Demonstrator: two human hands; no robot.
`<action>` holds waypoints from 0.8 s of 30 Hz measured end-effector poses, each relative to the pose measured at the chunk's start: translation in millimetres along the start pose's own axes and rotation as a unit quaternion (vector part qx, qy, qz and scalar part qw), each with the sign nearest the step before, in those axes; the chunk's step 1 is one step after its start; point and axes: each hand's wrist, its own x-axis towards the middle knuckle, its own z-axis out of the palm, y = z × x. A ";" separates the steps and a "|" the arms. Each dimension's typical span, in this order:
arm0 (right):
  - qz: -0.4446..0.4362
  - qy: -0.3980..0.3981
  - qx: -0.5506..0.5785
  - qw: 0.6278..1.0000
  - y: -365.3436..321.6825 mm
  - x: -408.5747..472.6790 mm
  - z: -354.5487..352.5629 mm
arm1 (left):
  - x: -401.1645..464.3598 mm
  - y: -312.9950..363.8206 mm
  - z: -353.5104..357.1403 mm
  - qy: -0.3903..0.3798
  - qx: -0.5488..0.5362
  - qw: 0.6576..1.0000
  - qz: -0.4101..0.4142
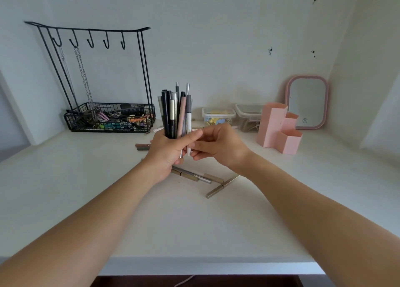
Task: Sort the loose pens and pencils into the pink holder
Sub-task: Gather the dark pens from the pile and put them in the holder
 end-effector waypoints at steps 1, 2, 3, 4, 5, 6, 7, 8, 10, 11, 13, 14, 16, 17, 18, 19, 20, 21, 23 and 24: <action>0.000 0.001 0.008 1.000 1.7 0.0 -0.2 | 0.5 -1.1 0.4 0.000 0.005 1.000 -0.001; 0.004 -0.002 0.018 1.000 2.4 0.4 -0.7 | 1.4 -2.2 0.7 0.001 0.010 1.000 0.003; 0.014 -0.007 0.031 0.999 2.4 1.0 -1.1 | 2.3 -3.3 0.9 0.004 0.015 1.000 0.009; 0.030 -0.010 0.047 0.998 1.8 1.2 -2.3 | 3.0 -4.1 1.8 0.009 0.021 1.000 0.015; 0.048 -0.012 0.067 0.997 0.6 1.7 -3.8 | 3.9 -4.5 2.2 0.017 0.026 0.999 0.021; 0.065 -0.010 0.093 0.994 -1.1 2.3 -5.5 | 4.9 -4.3 2.9 0.025 0.027 0.999 0.026; 0.078 -0.007 0.121 0.990 -3.0 2.9 -6.9 | 5.9 -4.4 2.8 0.035 0.024 0.999 0.030; 0.084 -0.002 0.149 0.985 -4.4 4.0 -9.2 | 6.5 -3.9 2.5 0.043 0.019 0.998 0.031; 0.082 0.021 0.182 0.980 -4.6 7.3 -14.4 | 7.2 -2.9 2.0 0.060 0.011 0.998 0.027; 0.076 0.043 0.164 0.983 -3.0 9.2 -16.5 | 7.5 -2.1 1.3 0.071 0.007 0.997 0.022; 0.044 0.114 -0.041 0.992 5.7 12.7 -22.3 | 8.3 -0.3 -0.7 0.096 -0.004 0.995 0.009; 0.020 0.142 -0.195 0.970 12.1 14.2 -26.3 | 9.4 0.4 -0.7 0.105 -0.010 0.994 0.004; -0.011 0.121 -0.376 0.919 24.3 15.9 -27.6 | 11.0 1.6 -3.8 0.125 -0.025 0.992 -0.003; -0.011 0.092 -0.405 0.910 29.8 16.4 -27.3 | 12.1 1.8 -4.8 0.136 -0.033 0.990 -0.007; -0.005 0.063 -0.427 0.902 35.4 17.7 -26.9 | 12.8 2.6 -6.2 0.145 -0.040 0.988 -0.014; 0.005 0.044 -0.448 0.893 39.8 19.1 -26.2 | 13.1 3.2 -7.2 0.153 -0.047 0.987 -0.022; 0.019 0.037 -0.466 0.884 42.3 20.4 -26.5 | 13.4 4.1 -8.8 0.156 -0.055 0.986 -0.029; 0.031 0.041 -0.471 0.881 43.4 21.5 -28.0 | 13.5 4.5 -9.8 0.152 -0.064 0.986 -0.036; 0.042 0.067 -0.462 0.883 43.2 23.8 -32.9 | 13.7 5.0 -11.6 0.132 -0.082 0.987 -0.045; 0.046 0.076 -0.462 0.883 43.9 24.7 -36.0 | 13.6 5.3 -11.8 0.124 -0.089 0.987 -0.050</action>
